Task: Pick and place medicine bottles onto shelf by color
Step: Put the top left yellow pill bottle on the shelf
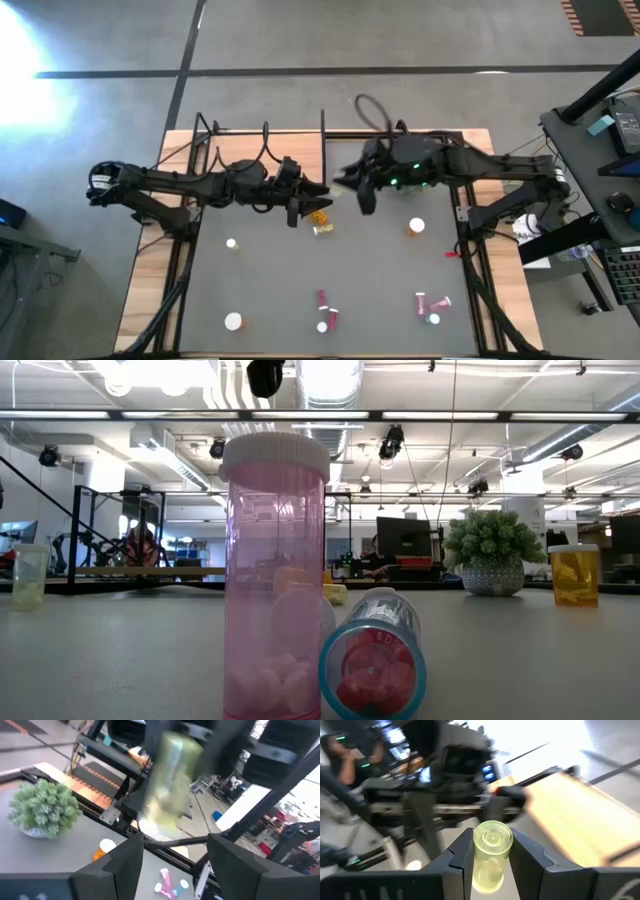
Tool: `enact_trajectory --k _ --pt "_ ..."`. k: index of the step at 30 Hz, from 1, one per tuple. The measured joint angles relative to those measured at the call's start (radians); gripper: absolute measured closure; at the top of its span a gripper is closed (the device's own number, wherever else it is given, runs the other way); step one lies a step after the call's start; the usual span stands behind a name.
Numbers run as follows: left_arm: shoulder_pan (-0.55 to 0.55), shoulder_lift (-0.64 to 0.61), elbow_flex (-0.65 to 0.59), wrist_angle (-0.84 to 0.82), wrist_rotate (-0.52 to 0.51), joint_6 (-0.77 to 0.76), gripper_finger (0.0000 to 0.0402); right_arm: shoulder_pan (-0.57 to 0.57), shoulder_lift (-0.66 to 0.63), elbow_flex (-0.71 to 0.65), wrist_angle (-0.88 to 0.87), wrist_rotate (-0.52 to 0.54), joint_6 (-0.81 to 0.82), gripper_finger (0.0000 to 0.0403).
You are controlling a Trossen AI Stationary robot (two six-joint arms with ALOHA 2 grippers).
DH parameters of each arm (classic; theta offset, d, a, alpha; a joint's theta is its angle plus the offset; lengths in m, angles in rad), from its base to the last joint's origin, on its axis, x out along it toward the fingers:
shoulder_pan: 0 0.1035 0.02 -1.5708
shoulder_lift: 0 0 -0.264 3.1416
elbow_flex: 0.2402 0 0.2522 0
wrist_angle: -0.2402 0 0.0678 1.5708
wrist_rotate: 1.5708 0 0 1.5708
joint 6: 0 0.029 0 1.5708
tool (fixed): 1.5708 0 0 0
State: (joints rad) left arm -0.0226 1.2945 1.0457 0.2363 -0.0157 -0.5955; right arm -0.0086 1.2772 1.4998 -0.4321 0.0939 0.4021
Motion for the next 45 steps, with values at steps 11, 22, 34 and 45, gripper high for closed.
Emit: enact_trajectory --k 11,22,34,45 --pt "0.022 -0.007 -0.001 0.268 -0.268 0.444 0.0188 0.000 -0.104 -0.004 0.065 0.229 -0.032 0.0310" --pt "0.020 -0.004 0.003 0.588 -0.301 1.125 0.0188 0.001 -0.078 -0.005 0.411 0.220 -0.077 0.0310" --pt "0.022 -0.003 0.009 0.620 -0.271 1.188 0.0188 -0.005 0.067 0.000 0.727 0.217 -0.107 0.0310" --pt "0.025 -0.007 0.009 0.627 -0.311 1.317 0.0190 -0.005 0.168 0.096 0.734 0.186 -0.113 0.0310"
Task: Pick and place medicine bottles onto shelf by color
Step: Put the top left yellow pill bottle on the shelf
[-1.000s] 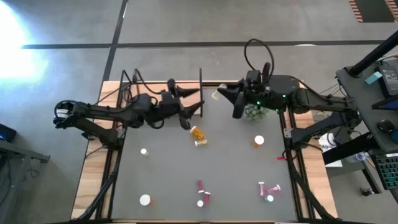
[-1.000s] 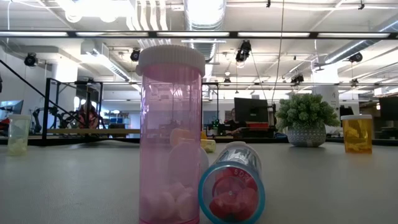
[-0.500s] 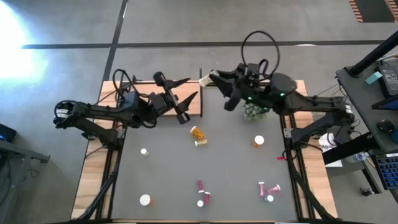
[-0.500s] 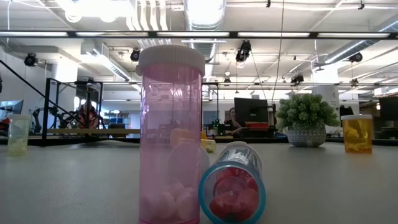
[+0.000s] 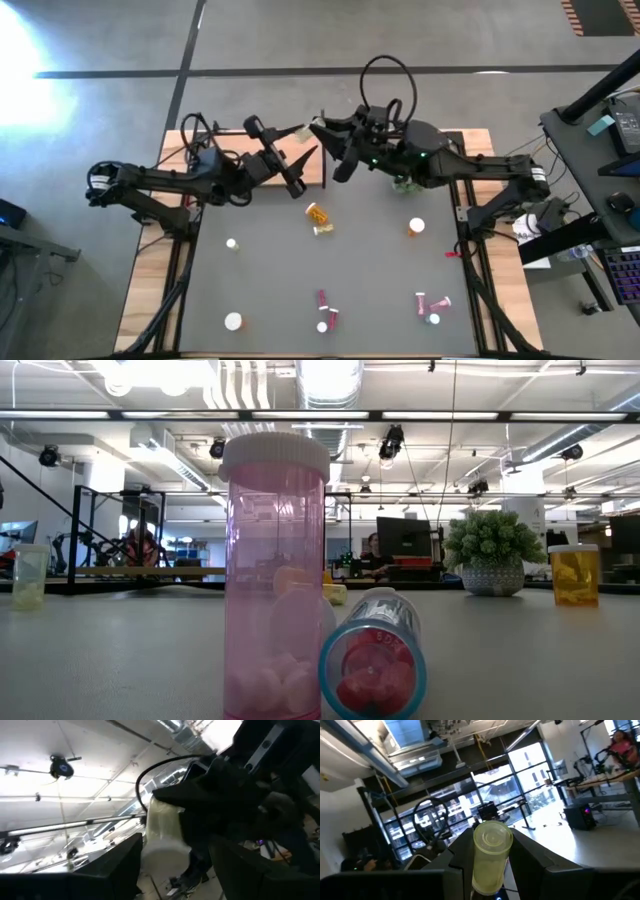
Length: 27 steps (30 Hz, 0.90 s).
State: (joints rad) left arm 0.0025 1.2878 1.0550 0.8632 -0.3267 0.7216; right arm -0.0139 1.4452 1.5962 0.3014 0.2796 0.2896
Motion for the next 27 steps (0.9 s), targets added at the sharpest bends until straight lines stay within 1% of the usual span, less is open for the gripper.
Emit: enact_trajectory --k 3,6,14,16,20,22,25,27 --pt "0.000 -0.008 0.000 0.011 -0.052 0.000 0.0193 0.000 0.005 0.008 0.001 0.000 -0.001 0.0310" --pt "0.002 -0.012 0.000 0.010 -0.075 0.003 0.0209 -0.001 0.009 0.012 -0.002 0.001 -0.002 0.0310" --pt "0.002 -0.013 0.000 0.010 -0.068 0.003 0.0294 -0.003 0.010 0.013 -0.005 0.002 -0.002 0.0310" --pt "0.002 -0.013 0.000 0.010 -0.068 0.002 0.0309 -0.004 0.010 0.013 -0.006 0.002 -0.003 0.0310" --pt "0.002 -0.013 0.000 0.009 -0.068 0.001 0.0311 -0.006 0.009 0.013 -0.018 0.001 -0.002 0.0309" --pt "0.002 -0.013 0.000 0.008 -0.068 0.000 0.0304 -0.006 0.006 0.014 -0.030 0.001 -0.002 0.0306" --pt "0.002 -0.012 -0.001 0.005 -0.068 0.000 0.0290 -0.006 -0.001 0.014 -0.065 0.002 -0.002 0.0289" --pt "0.002 -0.011 -0.001 0.011 -0.069 -0.001 0.0289 -0.006 -0.009 0.014 -0.107 0.002 -0.002 0.0270"
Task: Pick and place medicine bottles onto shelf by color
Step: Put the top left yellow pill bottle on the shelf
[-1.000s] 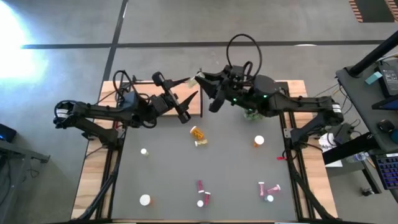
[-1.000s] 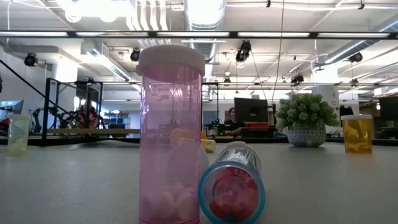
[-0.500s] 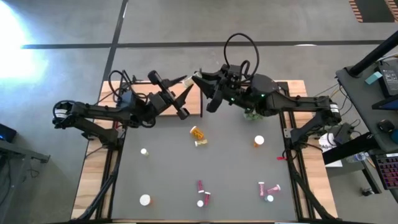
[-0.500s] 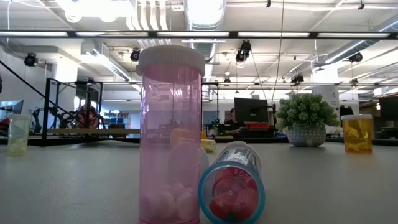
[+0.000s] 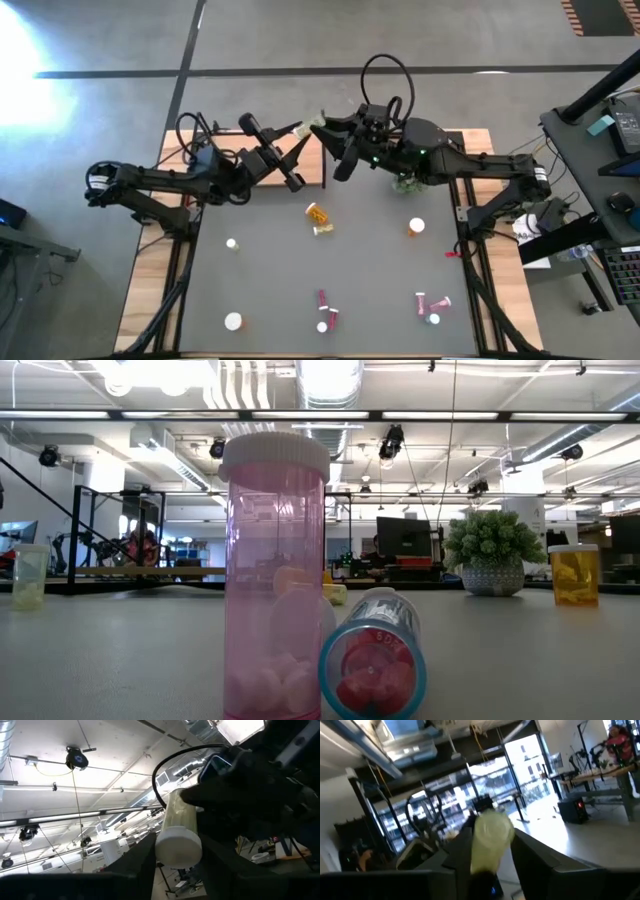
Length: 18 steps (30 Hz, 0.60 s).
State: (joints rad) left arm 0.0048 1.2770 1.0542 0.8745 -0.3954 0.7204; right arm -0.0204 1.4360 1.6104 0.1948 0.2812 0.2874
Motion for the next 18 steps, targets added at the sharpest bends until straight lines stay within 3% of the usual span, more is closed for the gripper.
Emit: enact_trajectory --k 5,9,18 --pt "0.000 -0.002 0.000 0.006 0.000 -0.007 0.0304 0.000 -0.036 -0.001 -0.128 -0.001 0.000 0.0218" --pt "0.000 -0.001 -0.007 -0.008 -0.009 -0.008 0.0305 0.000 -0.096 0.030 -0.337 -0.001 0.000 0.0188" --pt "0.002 -0.001 0.017 -0.362 -0.206 -0.150 0.0300 0.001 -0.180 0.116 -0.778 0.002 0.052 0.0173"
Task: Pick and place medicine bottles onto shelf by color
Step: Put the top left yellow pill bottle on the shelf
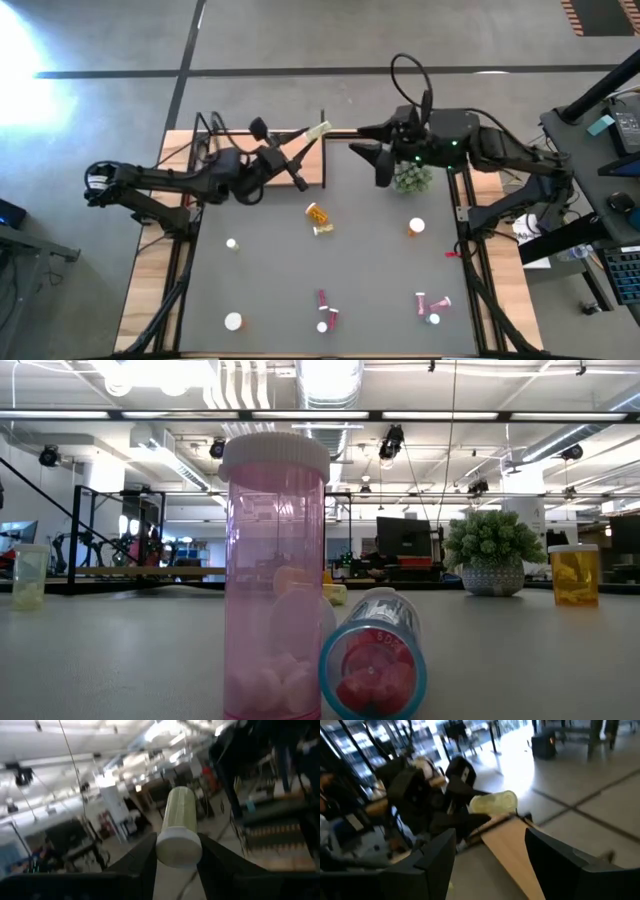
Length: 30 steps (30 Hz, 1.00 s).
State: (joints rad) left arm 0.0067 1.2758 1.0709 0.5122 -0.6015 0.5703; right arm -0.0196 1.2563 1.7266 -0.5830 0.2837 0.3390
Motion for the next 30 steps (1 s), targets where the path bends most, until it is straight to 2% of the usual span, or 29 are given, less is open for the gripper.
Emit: enact_trajectory --k 3,9,16,19,23,30 --pt "0.000 0.000 0.038 -0.179 -0.039 -0.079 0.0300 0.000 -0.009 0.000 -0.085 0.005 0.005 0.0172" --pt "0.006 0.001 0.124 -0.541 -0.053 -0.298 0.0300 0.000 -0.012 0.000 -0.215 0.005 0.044 0.0172" --pt "0.055 0.001 0.235 -0.937 -0.042 -0.558 0.0299 0.000 -0.013 0.000 -0.257 0.005 0.044 0.0172" --pt "0.095 0.001 0.277 -1.104 0.021 -0.660 0.0299 0.000 -0.019 0.000 -0.257 0.005 0.040 0.0172" --pt "0.162 0.000 0.306 -1.247 0.150 -0.750 0.0299 0.000 -0.024 0.000 -0.258 0.006 0.030 0.0172" --pt "0.267 0.006 0.311 -1.456 0.336 -0.801 0.0299 0.000 -0.026 0.000 -0.258 0.006 0.001 0.0172"
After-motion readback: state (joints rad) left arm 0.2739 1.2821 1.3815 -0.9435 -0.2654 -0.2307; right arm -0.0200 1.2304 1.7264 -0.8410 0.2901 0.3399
